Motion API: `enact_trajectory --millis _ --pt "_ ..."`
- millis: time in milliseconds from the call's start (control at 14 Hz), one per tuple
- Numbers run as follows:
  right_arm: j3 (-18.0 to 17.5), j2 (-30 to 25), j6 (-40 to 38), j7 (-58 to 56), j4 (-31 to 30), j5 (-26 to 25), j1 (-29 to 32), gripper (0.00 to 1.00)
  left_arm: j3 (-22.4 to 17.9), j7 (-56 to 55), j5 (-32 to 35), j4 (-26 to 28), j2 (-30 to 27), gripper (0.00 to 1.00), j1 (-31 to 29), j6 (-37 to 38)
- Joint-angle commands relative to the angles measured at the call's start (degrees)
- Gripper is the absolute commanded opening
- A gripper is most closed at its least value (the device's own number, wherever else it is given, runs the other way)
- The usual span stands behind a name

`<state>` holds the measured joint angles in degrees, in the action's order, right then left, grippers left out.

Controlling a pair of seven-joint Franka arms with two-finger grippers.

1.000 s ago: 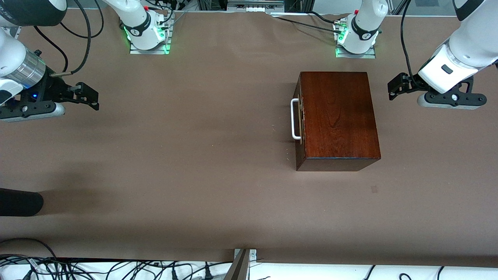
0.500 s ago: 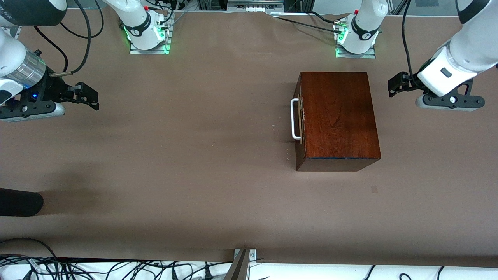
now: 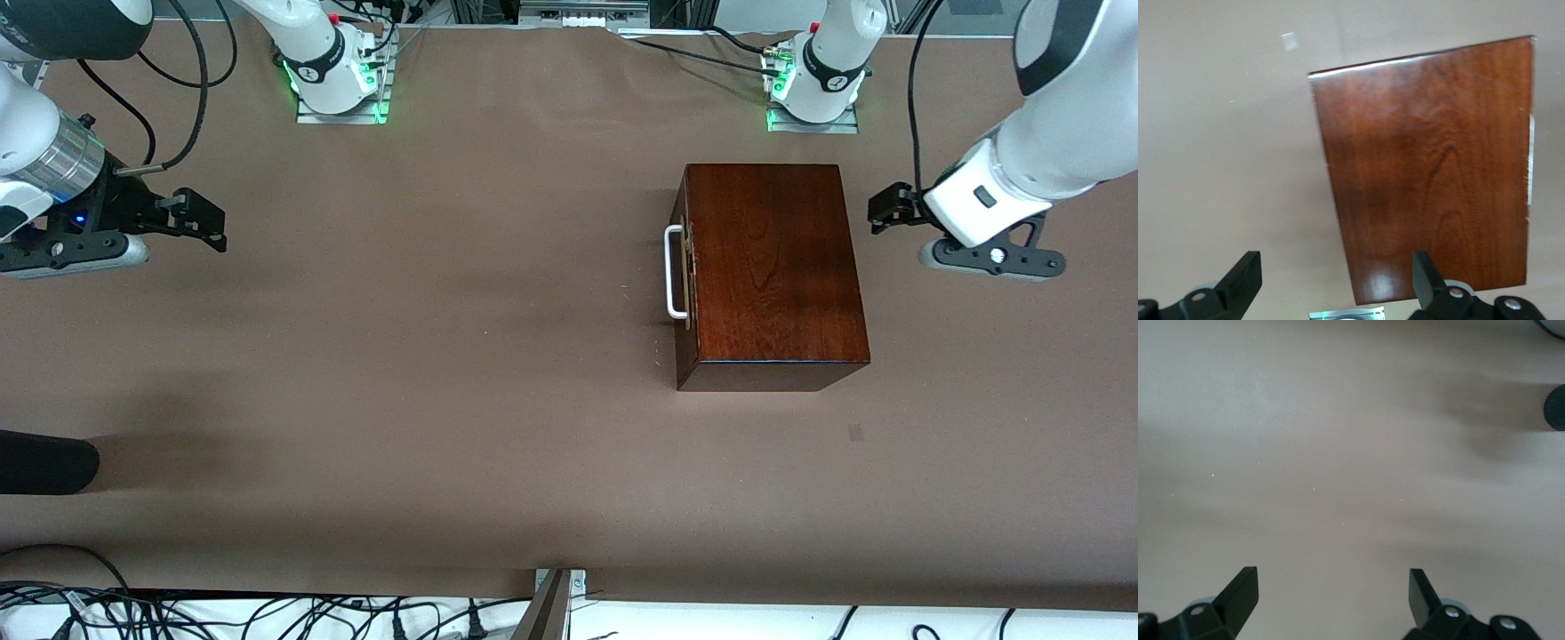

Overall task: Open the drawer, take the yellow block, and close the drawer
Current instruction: 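Move the left gripper toward the white drawer handle of the box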

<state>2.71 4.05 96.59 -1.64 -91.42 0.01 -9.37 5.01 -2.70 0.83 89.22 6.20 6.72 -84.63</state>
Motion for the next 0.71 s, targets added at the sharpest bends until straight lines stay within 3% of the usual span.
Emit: enact_trajectory --millis 0,214,357,643 --pt "0.01 0.17 -0.88 0.76 0.9 1.05 -0.03 1.0 4.46 -3.25 -1.01 -2.12 2.05 1.0 1.36 -1.14" --pt "0.01 0.17 -0.88 0.76 0.9 1.05 -0.03 1.0 10.53 -15.27 -0.57 -3.69 4.51 1.0 5.21 -3.17" --pt "0.1 0.17 -0.97 0.76 0.9 1.05 -0.03 1.0 10.63 -21.44 -0.22 -7.21 7.76 1.0 9.34 -3.26" --pt "0.1 0.26 -0.96 0.76 0.81 1.05 -0.03 1.0 10.63 -32.26 1.71 -7.4 12.77 1.0 15.41 -9.12"
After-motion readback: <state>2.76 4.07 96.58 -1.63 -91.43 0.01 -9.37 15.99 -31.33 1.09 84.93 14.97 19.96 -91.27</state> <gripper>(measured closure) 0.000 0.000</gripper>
